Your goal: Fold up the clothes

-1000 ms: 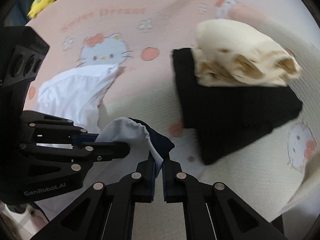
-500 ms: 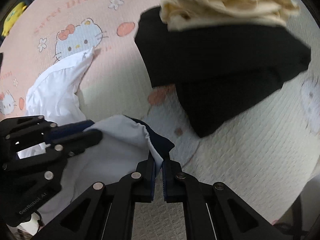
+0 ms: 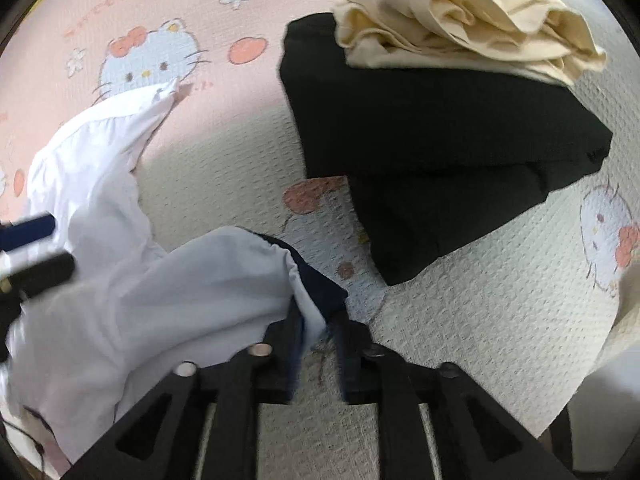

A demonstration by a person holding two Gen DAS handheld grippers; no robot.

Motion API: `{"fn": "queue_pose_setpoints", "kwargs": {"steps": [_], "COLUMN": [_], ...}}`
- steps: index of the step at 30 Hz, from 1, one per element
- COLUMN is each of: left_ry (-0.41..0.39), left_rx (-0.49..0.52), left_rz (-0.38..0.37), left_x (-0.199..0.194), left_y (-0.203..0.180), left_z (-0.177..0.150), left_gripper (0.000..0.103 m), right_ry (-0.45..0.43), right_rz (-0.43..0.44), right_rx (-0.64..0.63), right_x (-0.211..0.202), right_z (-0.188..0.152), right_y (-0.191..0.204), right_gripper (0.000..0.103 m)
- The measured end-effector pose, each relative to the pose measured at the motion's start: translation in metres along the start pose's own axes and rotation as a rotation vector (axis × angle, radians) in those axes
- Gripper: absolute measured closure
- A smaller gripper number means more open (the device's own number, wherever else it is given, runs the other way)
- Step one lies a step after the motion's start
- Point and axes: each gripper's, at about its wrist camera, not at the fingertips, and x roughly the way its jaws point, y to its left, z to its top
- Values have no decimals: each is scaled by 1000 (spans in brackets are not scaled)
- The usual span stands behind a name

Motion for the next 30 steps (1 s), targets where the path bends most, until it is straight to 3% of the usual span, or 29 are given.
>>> {"fn": "queue_pose_setpoints", "kwargs": {"steps": [6,11,18,30], "left_ry": [-41,-29,-7,27], "left_rx": [-79,-107,-133,-342], "left_rz": [97,121,164,197], "left_x": [-31,-36,-43,-69], "left_y": [37,57,79,133], "left_z": [-18,-40,-73,-118], "left_gripper": [41,41,41,41], "right_ry": [-10,-33,-30,-12], "right_rz": [15,-8,90,181], "right_rx": [8,-47,-108,-253], "right_x": [-25,-44,-51,-46], "right_z": [-1,2,0,-3], "right_y": [2,17,52,106], "right_gripper": [38,38,37,37]}}
